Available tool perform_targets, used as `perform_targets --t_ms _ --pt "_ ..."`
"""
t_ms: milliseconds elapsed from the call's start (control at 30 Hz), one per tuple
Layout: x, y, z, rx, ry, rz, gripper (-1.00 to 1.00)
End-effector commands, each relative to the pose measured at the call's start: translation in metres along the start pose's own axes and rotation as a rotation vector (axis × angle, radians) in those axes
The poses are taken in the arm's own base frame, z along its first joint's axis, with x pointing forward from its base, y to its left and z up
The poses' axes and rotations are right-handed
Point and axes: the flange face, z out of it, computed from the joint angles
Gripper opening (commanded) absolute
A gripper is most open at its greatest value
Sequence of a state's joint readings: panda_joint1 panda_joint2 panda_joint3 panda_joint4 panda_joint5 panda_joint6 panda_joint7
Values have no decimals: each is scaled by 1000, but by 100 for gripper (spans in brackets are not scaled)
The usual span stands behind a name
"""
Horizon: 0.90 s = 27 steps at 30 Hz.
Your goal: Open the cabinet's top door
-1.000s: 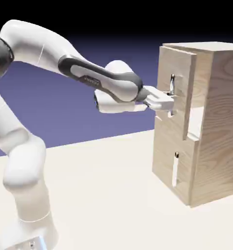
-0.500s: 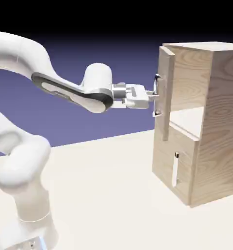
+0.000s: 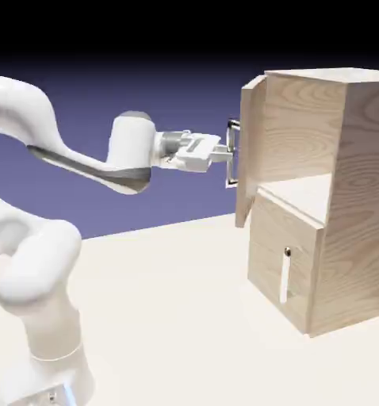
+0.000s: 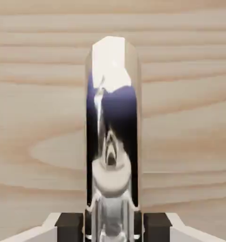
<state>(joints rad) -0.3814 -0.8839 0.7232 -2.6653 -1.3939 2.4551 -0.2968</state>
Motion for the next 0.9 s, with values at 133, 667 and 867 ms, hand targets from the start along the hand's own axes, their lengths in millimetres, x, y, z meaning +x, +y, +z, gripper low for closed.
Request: perform_targets --t_ms 133,667,867 --pt "14 14 -28 86 -87 -1 -100" --pt "81 80 -103 398 -400 -1 -100" --pt "108 108 -118 506 -508 0 -100"
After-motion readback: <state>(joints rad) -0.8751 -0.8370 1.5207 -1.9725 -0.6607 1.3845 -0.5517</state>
